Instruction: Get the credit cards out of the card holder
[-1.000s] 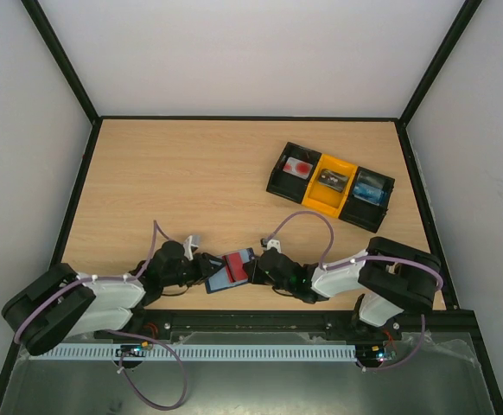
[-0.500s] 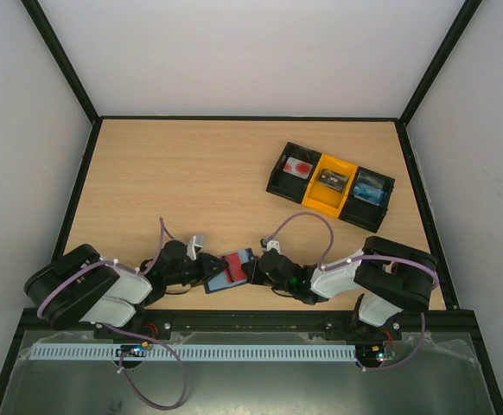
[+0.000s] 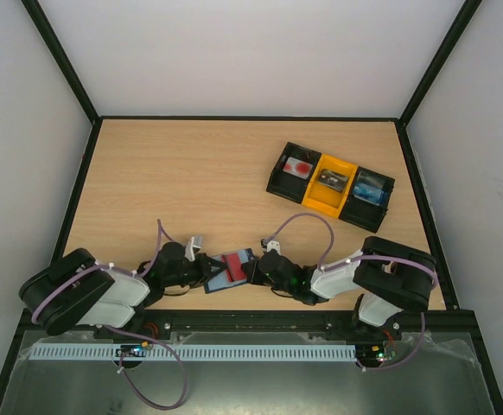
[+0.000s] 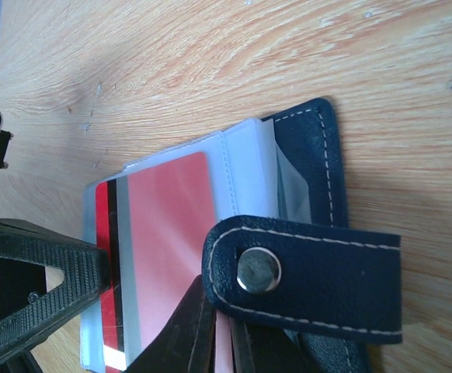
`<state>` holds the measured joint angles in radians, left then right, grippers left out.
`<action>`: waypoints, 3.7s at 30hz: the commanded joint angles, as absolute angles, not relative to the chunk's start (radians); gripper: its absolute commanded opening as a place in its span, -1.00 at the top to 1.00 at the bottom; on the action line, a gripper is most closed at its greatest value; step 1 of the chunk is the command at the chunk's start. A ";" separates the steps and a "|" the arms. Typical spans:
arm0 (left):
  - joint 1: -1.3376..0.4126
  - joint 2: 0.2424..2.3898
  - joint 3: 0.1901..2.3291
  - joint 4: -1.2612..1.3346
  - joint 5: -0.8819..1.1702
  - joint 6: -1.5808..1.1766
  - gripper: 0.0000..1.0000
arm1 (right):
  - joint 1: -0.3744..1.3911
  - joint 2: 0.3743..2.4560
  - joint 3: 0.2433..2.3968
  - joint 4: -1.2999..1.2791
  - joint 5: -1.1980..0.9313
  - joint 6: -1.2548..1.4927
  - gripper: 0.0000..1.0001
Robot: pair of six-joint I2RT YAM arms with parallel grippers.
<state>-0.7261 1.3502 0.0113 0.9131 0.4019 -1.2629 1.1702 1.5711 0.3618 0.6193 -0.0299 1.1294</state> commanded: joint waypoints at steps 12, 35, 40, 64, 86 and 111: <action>-0.729 1.142 0.002 0.712 0.322 -1.177 0.94 | 1.186 1.618 0.325 0.475 -0.009 1.138 0.82; -0.694 0.715 0.040 0.186 0.185 -1.143 0.95 | 1.186 1.542 0.424 0.300 0.052 1.046 0.71; -0.679 0.615 0.054 0.103 0.175 -1.143 0.95 | 1.186 1.463 0.470 0.219 0.093 0.977 0.68; -0.617 0.315 0.063 0.138 0.331 -1.500 0.95 | 1.204 1.064 0.288 0.575 0.057 -0.074 0.54; -0.613 0.290 -0.014 0.286 0.377 -1.774 0.94 | 1.274 1.195 0.406 0.623 0.082 -0.690 0.26; -0.612 0.295 -0.025 0.288 0.405 -1.834 0.95 | 1.365 1.239 0.407 0.718 0.253 -0.856 0.87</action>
<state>-0.6167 0.2996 0.0105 0.2783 0.3866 -1.8168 1.3529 1.2381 0.3862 0.6662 0.2207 -0.8326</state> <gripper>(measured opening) 0.031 0.113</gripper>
